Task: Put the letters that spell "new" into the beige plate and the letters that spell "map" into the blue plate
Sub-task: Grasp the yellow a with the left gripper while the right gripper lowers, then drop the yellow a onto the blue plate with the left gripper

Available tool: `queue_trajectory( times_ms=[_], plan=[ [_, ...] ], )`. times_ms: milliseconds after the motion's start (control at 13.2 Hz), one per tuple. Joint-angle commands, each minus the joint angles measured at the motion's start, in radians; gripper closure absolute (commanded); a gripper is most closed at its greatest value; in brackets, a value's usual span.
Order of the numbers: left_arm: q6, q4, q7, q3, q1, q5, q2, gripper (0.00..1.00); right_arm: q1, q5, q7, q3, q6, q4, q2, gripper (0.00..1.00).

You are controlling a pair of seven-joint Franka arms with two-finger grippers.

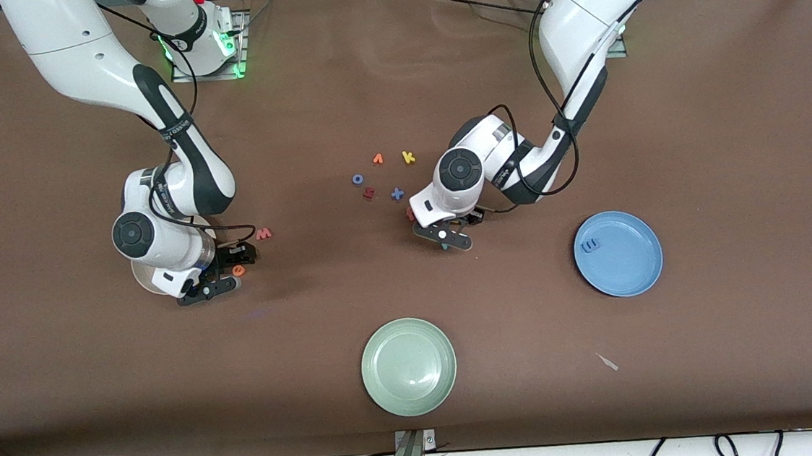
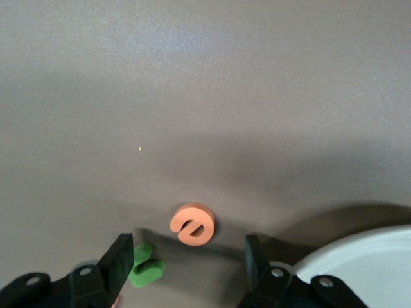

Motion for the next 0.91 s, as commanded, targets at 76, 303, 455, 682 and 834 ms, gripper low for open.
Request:
queue_trajectory(
  times_ms=[76,303,455,682,834],
  plan=[
    [-0.036,0.001,-0.024,0.007,-0.002,0.047,-0.004,0.97,-0.006,0.021,-0.025,0.002,0.003,-0.022,-0.020,0.26],
    [-0.114,0.015,-0.023,0.007,0.015,0.075,-0.035,1.00,-0.006,0.018,-0.025,0.002,0.004,0.003,-0.014,0.26],
    [-0.209,0.015,-0.007,0.007,0.062,0.081,-0.086,1.00,-0.008,0.016,-0.028,0.000,0.006,0.044,0.012,0.26],
    [-0.262,0.017,0.173,0.006,0.186,0.110,-0.132,0.98,-0.008,0.018,-0.028,0.000,0.007,0.083,0.042,0.26],
    [-0.262,0.018,0.323,0.007,0.283,0.111,-0.138,0.98,-0.008,0.020,-0.028,0.000,0.007,0.080,0.043,0.26]
  ],
)
